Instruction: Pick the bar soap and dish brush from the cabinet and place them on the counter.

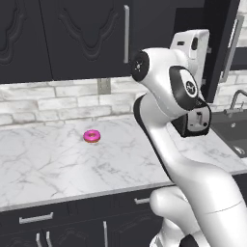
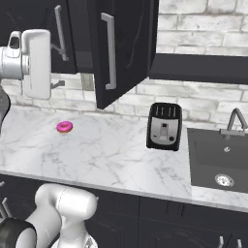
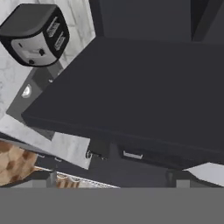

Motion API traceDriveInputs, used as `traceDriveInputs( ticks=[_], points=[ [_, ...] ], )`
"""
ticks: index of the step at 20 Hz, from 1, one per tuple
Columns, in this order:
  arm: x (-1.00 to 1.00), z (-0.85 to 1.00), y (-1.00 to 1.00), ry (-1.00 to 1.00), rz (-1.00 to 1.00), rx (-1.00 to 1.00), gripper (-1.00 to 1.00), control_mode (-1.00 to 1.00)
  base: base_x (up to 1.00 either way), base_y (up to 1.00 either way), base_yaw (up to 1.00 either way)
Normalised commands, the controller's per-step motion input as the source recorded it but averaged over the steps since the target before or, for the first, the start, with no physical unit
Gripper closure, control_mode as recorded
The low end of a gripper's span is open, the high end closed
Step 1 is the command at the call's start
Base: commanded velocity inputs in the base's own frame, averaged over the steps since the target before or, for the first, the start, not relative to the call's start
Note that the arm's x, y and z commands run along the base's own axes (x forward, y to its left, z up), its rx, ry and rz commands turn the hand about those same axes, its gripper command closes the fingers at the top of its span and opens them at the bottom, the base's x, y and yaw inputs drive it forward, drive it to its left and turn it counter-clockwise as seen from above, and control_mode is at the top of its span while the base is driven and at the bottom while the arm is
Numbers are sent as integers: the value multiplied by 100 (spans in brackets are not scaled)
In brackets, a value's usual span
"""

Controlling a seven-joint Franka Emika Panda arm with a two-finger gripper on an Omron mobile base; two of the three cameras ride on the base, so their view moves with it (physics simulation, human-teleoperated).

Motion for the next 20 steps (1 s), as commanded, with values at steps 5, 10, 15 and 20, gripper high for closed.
traceDriveInputs(
  ticks=[5,10,15,20],
  points=[
    [31,0,-6,0,-8,0,-100,-100,0,0,0],
    [38,-1,-6,0,-6,0,-100,-100,0,0,0],
    [27,-8,-27,0,-6,0,-100,-100,0,0,0],
    [16,-6,-37,0,-8,0,-100,-100,0,0,0]
  ],
)
